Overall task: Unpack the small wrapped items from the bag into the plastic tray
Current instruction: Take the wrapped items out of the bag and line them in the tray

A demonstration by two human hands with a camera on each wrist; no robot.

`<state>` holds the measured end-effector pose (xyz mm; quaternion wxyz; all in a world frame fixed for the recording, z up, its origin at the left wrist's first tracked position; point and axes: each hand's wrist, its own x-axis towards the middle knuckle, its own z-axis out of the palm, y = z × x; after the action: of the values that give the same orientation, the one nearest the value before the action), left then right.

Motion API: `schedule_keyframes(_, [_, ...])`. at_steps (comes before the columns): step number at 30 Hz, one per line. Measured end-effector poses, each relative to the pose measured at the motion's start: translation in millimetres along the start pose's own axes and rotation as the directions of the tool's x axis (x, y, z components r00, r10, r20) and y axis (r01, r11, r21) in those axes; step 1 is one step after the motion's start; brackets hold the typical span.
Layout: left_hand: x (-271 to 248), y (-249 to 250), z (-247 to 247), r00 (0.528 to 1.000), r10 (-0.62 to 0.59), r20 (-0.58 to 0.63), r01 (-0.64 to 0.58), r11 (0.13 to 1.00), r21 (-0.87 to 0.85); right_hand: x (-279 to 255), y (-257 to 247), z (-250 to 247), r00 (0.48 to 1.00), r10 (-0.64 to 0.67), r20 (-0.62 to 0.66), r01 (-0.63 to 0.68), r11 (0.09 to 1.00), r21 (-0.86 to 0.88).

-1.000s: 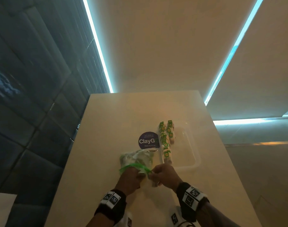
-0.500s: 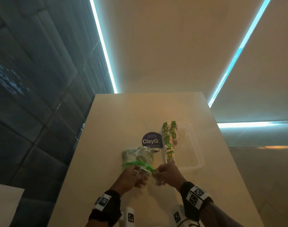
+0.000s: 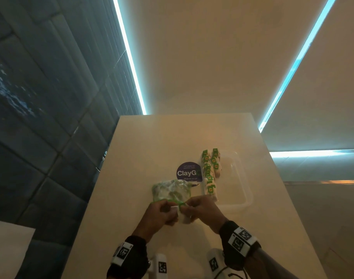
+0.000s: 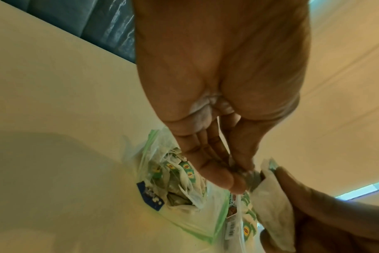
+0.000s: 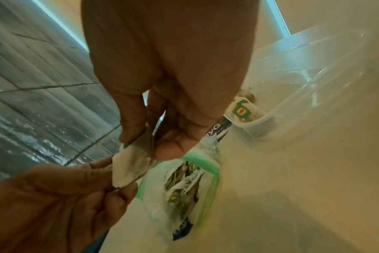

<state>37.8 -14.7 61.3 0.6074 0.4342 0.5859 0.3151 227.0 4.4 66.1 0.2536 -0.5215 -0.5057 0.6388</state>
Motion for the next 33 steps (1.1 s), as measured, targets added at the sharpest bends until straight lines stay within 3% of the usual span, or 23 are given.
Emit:
schedule_keyframes(2, [-3,2,0,0.999,0.041,0.006,-0.041,0.999,-0.032,0,-2,-1,0.999,0.042,-0.005,-0.041,0.990,0.135])
schedule_keyframes(5, [-9,9,0,0.995,0.100,0.012,-0.100,0.994,-0.041,-2,-4,-3,0.988,0.137,0.066,-0.152,0.906,0.394])
schedule_keyframes(9, [-7,12,-1,0.987,0.157,-0.019,-0.156,0.988,0.020,-7,-5,-3,0.972,0.178,0.154,-0.233,0.816,0.529])
schedule_keyframes(12, [-4,15,3,0.988,0.138,-0.076,-0.136,0.990,0.030,-6,-2,-3,0.976,0.178,0.128,-0.219,0.834,0.507])
schedule_keyframes(17, [7,14,3,0.980,0.112,-0.166,-0.095,0.989,0.111,-3,-4,-12,0.997,0.078,-0.009,-0.065,0.886,0.459])
schedule_keyframes(21, [12,13,-3,0.992,0.074,-0.098,-0.055,0.981,0.186,-2,-10,-17,1.000,-0.029,0.004,0.024,0.886,0.462])
schedule_keyframes(24, [10,18,0,0.996,0.090,-0.023,-0.081,0.961,0.263,-2,-13,-16,0.998,-0.049,0.033,0.037,0.957,0.289])
schedule_keyframes(27, [11,20,0,0.989,0.130,-0.075,-0.103,0.952,0.288,1,-11,-14,0.998,-0.020,0.053,0.012,0.989,0.149])
schedule_keyframes(30, [12,18,-1,0.983,0.111,-0.149,-0.087,0.984,0.156,0,-7,-11,0.999,0.013,0.040,-0.020,0.982,0.186])
schedule_keyframes(33, [10,18,-3,0.989,0.056,-0.137,-0.062,0.997,-0.042,0,-7,-10,0.999,0.039,0.022,-0.044,0.963,0.266])
